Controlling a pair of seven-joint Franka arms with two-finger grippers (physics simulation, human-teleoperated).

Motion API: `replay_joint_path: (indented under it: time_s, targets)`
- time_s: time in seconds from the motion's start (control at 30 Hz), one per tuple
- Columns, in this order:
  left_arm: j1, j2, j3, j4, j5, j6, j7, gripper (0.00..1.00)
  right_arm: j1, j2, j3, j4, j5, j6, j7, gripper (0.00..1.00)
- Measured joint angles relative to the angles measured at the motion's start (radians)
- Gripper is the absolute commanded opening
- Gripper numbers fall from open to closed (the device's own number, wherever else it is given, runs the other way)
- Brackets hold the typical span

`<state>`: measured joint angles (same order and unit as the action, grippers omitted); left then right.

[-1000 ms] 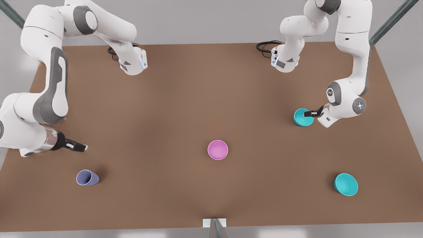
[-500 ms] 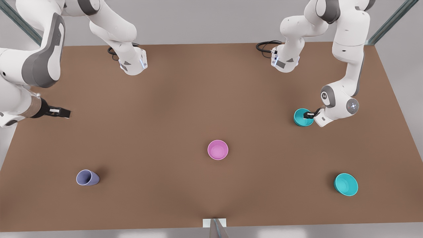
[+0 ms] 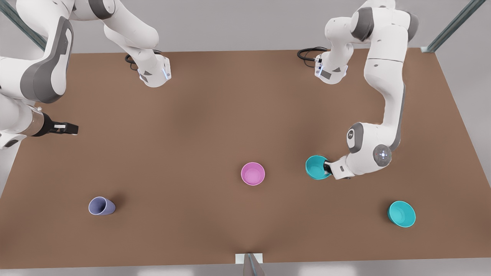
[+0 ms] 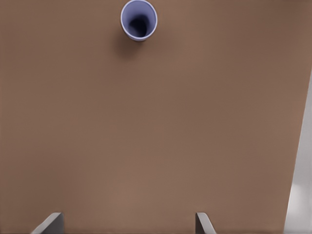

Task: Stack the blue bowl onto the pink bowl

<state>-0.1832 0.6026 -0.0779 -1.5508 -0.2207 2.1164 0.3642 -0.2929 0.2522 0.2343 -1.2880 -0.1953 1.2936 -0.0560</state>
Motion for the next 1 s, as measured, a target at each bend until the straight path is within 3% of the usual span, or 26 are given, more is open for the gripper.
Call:
replay_joint_path:
  time_s: [0.13, 0.2, 0.5, 1.0]
  targets:
    - [-0.155, 0.227, -0.035, 0.388, 0.003, -0.088, -0.200, 0.21, 0.000, 0.003, 0.000, 0.000, 0.000, -0.001, -0.014, 1.00]
    - [-0.195, 0.281, -0.041, 0.465, 0.003, -0.105, -0.297, 0.21, 0.001, 0.004, 0.000, 0.000, 0.000, -0.002, -0.020, 1.00]
    - [-0.228, 0.315, -0.085, 0.459, 0.001, -0.206, -0.626, 0.21, 0.002, 0.006, 0.000, -0.001, -0.001, -0.003, -0.040, 1.00]
    - [-0.226, 0.341, -0.097, 0.456, 0.003, -0.153, -0.910, 0.21, 0.001, 0.011, 0.000, -0.003, -0.007, -0.003, -0.057, 1.00]
